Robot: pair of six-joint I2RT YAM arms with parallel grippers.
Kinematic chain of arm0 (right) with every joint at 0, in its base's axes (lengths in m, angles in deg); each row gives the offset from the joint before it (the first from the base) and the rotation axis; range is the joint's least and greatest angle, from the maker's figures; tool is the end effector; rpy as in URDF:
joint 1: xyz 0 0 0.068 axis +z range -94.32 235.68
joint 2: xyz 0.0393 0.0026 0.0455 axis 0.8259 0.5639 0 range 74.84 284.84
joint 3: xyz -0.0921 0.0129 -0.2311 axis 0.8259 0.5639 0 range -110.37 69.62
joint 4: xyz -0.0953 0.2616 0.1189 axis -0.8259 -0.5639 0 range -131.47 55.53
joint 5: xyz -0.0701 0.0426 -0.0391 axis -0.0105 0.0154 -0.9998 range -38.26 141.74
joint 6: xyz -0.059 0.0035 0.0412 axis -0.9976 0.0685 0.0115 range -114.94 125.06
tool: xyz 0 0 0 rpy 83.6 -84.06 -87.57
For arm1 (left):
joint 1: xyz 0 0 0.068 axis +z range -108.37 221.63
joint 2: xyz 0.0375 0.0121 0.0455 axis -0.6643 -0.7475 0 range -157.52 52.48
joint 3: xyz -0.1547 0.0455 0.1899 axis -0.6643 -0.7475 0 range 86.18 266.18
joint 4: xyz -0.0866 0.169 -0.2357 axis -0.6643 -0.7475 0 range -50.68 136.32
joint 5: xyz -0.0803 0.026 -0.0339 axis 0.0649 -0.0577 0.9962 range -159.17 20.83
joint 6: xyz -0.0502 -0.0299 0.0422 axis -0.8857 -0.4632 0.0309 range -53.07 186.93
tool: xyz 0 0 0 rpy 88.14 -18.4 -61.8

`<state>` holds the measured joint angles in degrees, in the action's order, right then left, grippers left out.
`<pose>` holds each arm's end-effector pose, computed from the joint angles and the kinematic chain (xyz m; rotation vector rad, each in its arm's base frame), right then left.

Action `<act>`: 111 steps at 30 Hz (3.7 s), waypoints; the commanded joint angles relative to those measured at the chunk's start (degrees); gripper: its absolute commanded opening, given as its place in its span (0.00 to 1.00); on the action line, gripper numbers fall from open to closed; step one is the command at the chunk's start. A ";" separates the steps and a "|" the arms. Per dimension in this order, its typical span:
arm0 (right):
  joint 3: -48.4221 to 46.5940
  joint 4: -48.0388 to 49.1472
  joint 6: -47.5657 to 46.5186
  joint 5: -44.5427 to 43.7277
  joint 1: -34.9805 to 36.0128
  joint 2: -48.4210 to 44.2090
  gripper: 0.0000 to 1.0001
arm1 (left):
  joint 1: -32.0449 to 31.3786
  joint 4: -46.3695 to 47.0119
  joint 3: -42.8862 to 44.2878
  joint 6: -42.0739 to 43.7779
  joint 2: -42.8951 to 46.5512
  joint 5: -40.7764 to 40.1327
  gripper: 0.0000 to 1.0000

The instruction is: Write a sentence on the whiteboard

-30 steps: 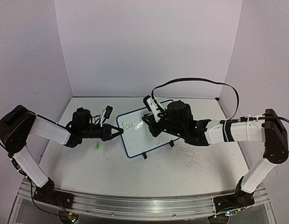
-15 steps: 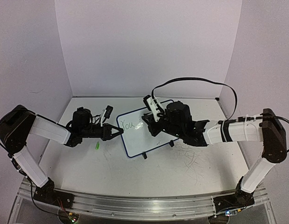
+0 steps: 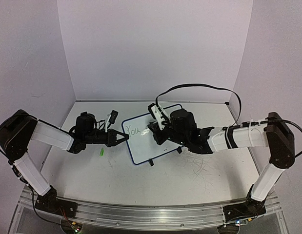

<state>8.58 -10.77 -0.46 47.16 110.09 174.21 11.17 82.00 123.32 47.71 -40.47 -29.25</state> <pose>0.2666 0.3646 0.1841 -0.8779 1.6371 0.5260 0.2881 -0.2136 0.1064 0.6924 1.9176 -1.2312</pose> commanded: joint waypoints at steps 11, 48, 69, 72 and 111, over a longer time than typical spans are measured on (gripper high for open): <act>-2.76 5.38 1.21 -1.17 0.28 1.48 0.00 | 0.06 -3.38 0.86 3.14 0.23 -2.39 0.00; -3.14 2.94 2.06 -0.35 1.15 3.70 0.00 | 0.12 -3.38 1.12 3.25 0.26 -2.04 0.00; -0.54 2.04 2.36 -3.20 1.22 2.99 0.00 | 0.13 -3.43 0.82 3.31 0.53 -2.22 0.00; -0.43 1.98 2.45 -4.24 1.17 2.85 0.00 | 0.10 -3.49 0.82 3.32 0.58 -2.19 0.00; 2.21 8.31 4.52 -2.63 0.02 -1.04 0.00 | 0.13 -3.73 0.91 3.49 0.45 -2.11 0.00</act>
<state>14.59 -5.01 2.73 43.22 110.35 172.09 11.19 81.82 123.32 48.01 -40.47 -29.16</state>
